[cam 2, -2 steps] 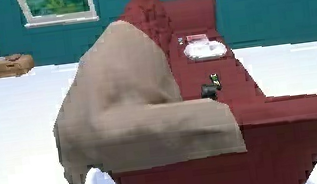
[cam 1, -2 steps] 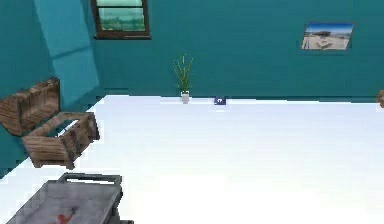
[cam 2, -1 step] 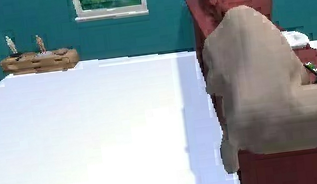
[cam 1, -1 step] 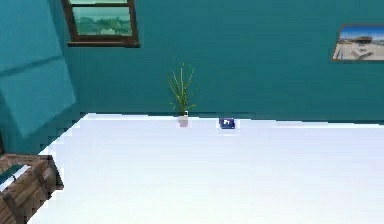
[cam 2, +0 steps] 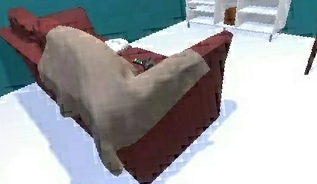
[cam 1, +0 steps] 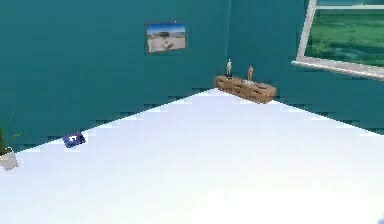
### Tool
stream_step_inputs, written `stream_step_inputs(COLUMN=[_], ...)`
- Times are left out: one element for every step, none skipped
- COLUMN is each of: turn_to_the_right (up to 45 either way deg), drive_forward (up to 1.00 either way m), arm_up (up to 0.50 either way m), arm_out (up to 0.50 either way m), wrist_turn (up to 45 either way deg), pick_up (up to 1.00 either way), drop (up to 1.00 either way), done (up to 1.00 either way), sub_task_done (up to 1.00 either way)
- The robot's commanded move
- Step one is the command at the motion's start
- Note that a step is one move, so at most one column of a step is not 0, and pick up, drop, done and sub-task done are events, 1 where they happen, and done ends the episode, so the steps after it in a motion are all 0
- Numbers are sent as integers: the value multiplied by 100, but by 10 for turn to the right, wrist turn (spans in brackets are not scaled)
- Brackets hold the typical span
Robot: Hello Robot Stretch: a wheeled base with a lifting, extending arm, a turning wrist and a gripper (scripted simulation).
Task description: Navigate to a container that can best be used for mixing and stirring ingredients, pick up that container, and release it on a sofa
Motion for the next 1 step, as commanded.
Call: stream_step_inputs(turn_to_the_right=[210], drive_forward=[0], arm_up=[0], arm_out=[0], wrist_turn=[0], pick_up=[0], drop=[0], done=[0], sub_task_done=[0])
